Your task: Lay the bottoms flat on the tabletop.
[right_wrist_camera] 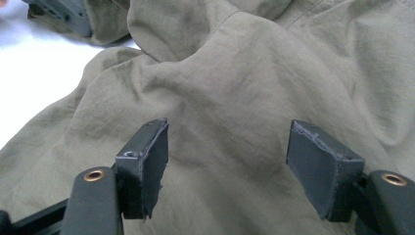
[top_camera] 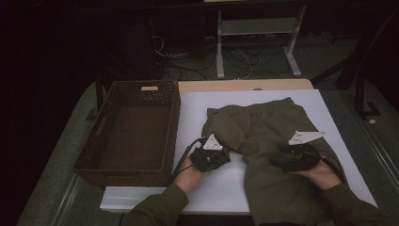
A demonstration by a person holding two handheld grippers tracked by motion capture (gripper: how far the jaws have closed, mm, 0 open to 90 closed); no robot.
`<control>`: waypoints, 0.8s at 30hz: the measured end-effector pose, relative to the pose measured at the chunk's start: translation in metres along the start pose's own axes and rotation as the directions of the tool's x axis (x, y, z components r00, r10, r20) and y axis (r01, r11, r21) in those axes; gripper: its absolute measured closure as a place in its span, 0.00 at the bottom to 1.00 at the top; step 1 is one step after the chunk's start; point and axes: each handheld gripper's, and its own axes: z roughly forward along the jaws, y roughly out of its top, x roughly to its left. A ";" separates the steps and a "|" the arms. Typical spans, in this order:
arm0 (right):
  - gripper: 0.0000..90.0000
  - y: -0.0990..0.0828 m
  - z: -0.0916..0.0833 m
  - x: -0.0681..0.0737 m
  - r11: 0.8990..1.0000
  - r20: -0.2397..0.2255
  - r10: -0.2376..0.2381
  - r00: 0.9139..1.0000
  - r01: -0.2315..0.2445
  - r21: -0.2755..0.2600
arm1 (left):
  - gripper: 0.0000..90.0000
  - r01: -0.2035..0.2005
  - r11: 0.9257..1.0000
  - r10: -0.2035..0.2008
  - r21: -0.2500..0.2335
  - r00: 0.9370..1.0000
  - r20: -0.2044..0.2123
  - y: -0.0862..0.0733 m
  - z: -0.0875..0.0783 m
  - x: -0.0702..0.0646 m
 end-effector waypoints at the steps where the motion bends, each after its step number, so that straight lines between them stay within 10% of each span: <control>1: 0.35 0.000 0.000 0.000 1.000 0.000 0.001 1.000 -0.001 0.000 | 1.00 0.002 1.000 -0.002 -0.007 1.000 0.014 0.000 -0.002 -0.002; 12: 0.35 0.000 0.000 0.000 1.000 0.002 0.002 1.000 -0.002 0.002 | 1.00 -0.073 0.997 0.067 0.026 0.981 0.184 -0.012 -0.015 -0.045; 18: 0.35 0.000 0.001 0.001 1.000 0.001 -0.001 1.000 0.001 0.003 | 0.83 -0.007 1.000 0.008 -0.007 0.998 0.068 -0.012 -0.017 -0.042; 24: 0.35 0.000 0.002 0.001 1.000 0.002 -0.003 1.000 0.003 0.006 | 0.59 0.055 0.998 -0.055 0.006 0.998 -0.038 -0.004 -0.004 -0.031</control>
